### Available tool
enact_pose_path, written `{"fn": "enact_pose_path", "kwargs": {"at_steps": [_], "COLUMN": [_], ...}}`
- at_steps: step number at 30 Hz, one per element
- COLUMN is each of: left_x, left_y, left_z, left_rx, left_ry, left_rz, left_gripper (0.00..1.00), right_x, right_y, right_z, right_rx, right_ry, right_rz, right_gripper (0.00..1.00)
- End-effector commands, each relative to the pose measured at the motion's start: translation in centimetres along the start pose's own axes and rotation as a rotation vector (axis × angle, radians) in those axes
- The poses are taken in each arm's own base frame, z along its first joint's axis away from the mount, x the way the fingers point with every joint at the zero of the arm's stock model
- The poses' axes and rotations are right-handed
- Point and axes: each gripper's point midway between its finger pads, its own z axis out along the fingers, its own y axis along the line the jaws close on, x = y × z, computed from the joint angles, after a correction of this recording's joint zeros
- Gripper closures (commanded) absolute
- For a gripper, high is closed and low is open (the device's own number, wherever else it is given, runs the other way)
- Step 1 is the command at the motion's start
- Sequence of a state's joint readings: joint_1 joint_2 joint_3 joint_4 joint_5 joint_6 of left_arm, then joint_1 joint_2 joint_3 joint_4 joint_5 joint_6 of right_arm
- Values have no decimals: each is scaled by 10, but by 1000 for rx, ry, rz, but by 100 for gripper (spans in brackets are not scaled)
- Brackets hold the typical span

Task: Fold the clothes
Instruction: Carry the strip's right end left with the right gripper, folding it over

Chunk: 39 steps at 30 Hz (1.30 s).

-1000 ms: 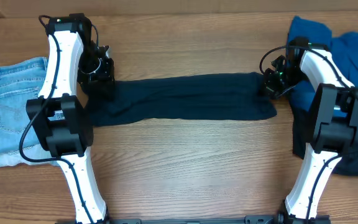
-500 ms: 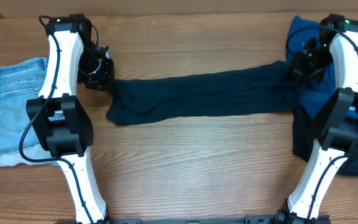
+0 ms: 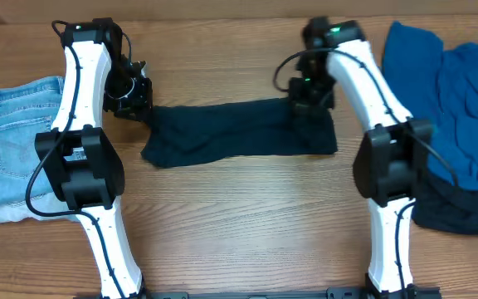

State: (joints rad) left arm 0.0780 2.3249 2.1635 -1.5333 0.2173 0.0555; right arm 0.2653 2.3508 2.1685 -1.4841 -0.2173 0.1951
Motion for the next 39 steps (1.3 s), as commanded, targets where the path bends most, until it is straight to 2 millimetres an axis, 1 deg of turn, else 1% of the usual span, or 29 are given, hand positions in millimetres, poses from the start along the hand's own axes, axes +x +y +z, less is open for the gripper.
{"fn": "enact_pose_path", "kwargs": {"at_steps": [1,3,4,5,6,10,11,13,15,16,17,18,19,20,23,26,27,28,32,33,35,37,39], "left_x": [-2,-2,-2,-2,-2,-2,-2,-2,-2,-2,-2,-2,-2,-2,-2,-2,-2,-2,-2,-2,-2,-2,-2], "left_y": [-9,-13,-13,-13,-13,-13,-13,-13,-13,-13,-13,-13,-13,-13,-13,-14,-14,-14,-14,-14,-14,-14,-14], "left_z": [-13,-14,-14,-14,-14,-14,-14,-14,-14,-14,-14,-14,-14,-14,-14,-14,-14,-14,-14,-14,-14,-14,-14], "left_rx": [18,37,40,40,40,40,40,40,40,40,40,40,40,40,41,43,43,43,43,43,43,44,43], "left_ry": [-39,-40,-40,-39,-39,-39,-39,-40,-41,-41,-41,-41,-41,-41,-41,-42,-42,-42,-42,-41,-41,-41,-41], "left_rz": [24,25,25,25,24,24,24,25,25,25,25,25,25,25,25,25,25,25,25,24,24,24,24], "left_gripper": [64,64,64,64,64,64,64,64,64,64,64,64,64,64,64,64,64,64,64,64,64,64,64], "right_x": [-1,-1,-1,-1,-2,0,3,11,22,28,34,38,41,40,30,18,17,18,21,18,13,15,22], "right_y": [43,63,68,71,74,74,73,74,85,93,100,103,100,95,69,31,22,18,14,7,-3,-6,-10], "right_z": [3,9,11,14,15,15,16,16,15,14,12,11,12,13,15,12,11,10,9,8,7,13,22], "right_rx": [-15,-25,-27,-29,-31,-32,-28,-38,-113,-163,-216,-239,-231,-202,-64,136,176,196,219,262,319,325,336], "right_ry": [-53,-77,-83,-87,-92,-85,-75,-42,4,22,42,54,61,62,42,2,-5,0,9,-11,-42,-29,0], "right_rz": [-58,-106,-118,-127,-136,-170,-185,-235,-288,-327,-384,-425,-451,-446,-338,-181,-149,-130,-119,-82,-31,-28,-25], "right_gripper": [96,96,91,83,81,79,73,67,50,44,42,37,32,32,32,31,31,31,32,32,36,39,41]}}
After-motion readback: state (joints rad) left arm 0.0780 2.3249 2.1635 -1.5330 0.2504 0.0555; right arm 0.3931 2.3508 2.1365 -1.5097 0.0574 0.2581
